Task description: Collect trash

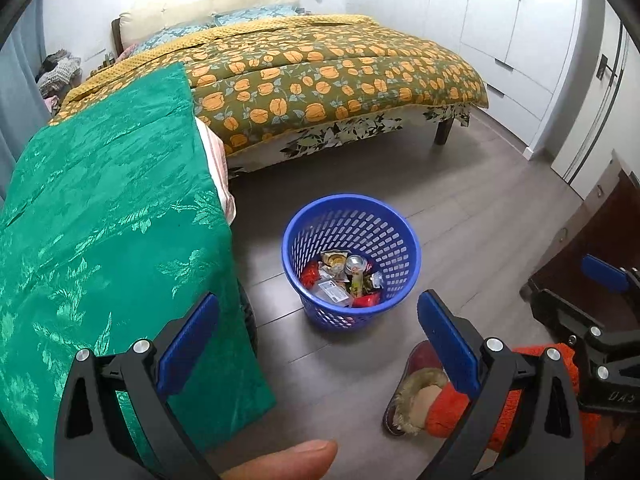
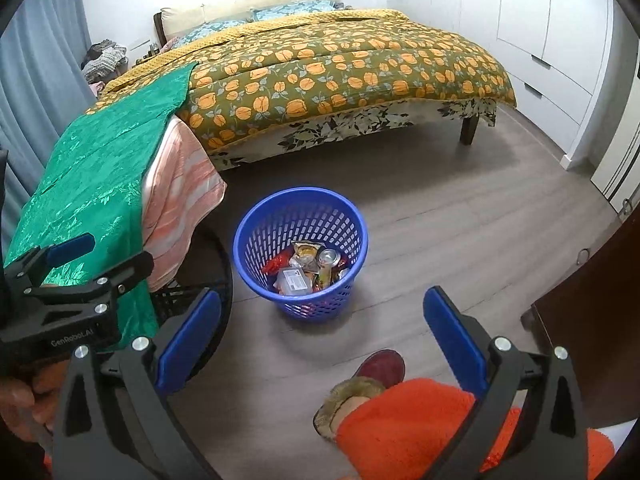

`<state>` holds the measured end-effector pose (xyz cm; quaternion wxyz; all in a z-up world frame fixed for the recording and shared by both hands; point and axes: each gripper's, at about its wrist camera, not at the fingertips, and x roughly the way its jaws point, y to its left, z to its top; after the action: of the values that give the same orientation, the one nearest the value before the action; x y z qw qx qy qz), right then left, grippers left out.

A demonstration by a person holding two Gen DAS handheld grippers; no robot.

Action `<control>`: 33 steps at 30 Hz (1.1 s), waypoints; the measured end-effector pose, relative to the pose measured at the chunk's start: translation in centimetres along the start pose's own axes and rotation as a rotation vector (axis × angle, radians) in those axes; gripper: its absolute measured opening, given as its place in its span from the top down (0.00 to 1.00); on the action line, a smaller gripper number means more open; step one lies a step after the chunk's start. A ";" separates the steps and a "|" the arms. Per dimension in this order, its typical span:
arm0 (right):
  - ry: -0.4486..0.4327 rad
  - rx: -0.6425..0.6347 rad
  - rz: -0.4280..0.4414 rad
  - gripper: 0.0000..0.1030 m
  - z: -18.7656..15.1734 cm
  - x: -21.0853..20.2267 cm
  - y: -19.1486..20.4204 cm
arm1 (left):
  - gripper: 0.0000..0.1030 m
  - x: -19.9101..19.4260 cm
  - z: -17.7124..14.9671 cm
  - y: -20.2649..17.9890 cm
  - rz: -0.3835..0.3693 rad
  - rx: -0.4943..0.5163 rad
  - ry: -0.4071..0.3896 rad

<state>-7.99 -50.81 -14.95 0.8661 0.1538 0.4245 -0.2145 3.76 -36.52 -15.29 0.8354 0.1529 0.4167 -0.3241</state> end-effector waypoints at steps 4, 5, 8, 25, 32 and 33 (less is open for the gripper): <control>0.001 0.000 -0.001 0.04 -0.1 0.0 0.0 | 0.05 0.1 0.0 -0.2 0.009 0.007 0.003; 0.001 -0.001 -0.001 0.04 -0.1 0.0 0.1 | 0.05 0.2 0.0 -0.1 0.011 0.004 0.006; 0.002 -0.005 0.000 0.04 -0.1 0.0 0.2 | 0.05 0.3 0.0 0.1 0.014 -0.003 0.011; 0.018 -0.015 0.018 0.04 -0.3 0.6 0.9 | 0.05 1.0 -0.3 0.9 0.025 -0.023 0.034; 0.019 -0.016 0.018 0.04 -0.4 0.6 1.0 | 0.05 1.1 -0.4 1.0 0.026 -0.023 0.037; 0.019 -0.016 0.019 0.04 -0.4 0.6 1.0 | 0.05 1.0 -0.4 1.0 0.025 -0.023 0.037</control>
<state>-7.41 -49.89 -15.55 0.8652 0.1528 0.4331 -0.2013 4.70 -35.99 -16.34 0.8334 0.1544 0.4336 -0.3058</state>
